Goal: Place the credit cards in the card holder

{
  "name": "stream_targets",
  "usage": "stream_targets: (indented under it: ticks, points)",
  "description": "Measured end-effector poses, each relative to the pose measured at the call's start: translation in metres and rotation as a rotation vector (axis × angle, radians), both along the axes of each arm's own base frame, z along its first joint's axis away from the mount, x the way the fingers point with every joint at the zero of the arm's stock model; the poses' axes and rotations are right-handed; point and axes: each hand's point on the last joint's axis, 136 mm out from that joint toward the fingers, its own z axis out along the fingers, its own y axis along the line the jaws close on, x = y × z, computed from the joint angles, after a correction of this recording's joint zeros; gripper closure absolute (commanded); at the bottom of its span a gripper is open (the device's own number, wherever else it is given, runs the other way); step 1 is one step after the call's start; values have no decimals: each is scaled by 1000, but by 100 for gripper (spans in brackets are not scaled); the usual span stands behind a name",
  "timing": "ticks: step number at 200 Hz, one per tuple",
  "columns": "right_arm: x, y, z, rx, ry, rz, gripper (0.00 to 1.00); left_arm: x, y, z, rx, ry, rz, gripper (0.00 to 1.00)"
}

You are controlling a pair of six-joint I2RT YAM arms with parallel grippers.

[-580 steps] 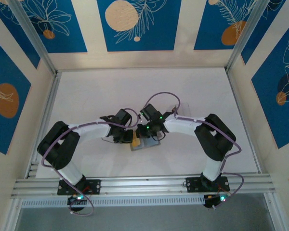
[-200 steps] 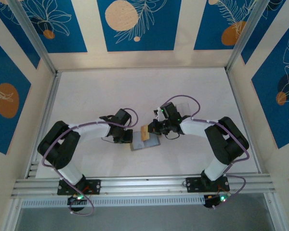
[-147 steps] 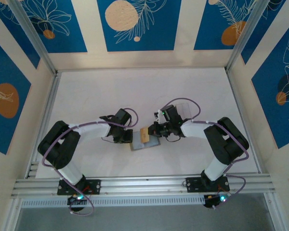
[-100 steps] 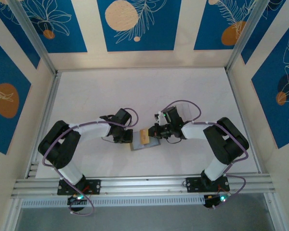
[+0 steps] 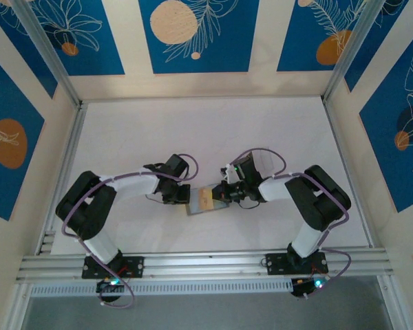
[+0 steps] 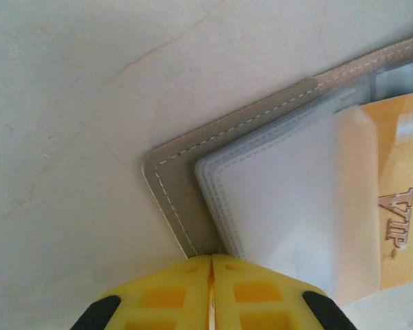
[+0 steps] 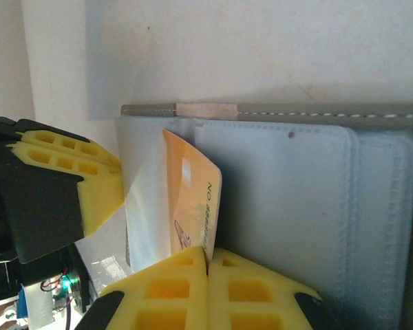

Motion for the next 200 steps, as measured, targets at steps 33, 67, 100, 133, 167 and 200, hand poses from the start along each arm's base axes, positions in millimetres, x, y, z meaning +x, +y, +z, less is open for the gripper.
stream_targets:
  ticks: [33,67,100,133,167,200]
  points:
    - [0,5,-1,20,6,20,100,0,0,0,7,8,-1,92]
    - [-1,16,0,32,0,53,100,0,0,0,10,11,-2,92]
    - [-2,20,1,34,-8,70,100,0,-1,-1,11,12,-2,92]
    - [-4,31,1,36,-7,103,100,0,-1,0,12,13,-3,92]
    - [-5,37,0,33,-3,117,99,0,-1,0,15,14,-3,92]
    - [-6,36,2,17,-2,119,86,0,-1,0,16,13,-3,92]
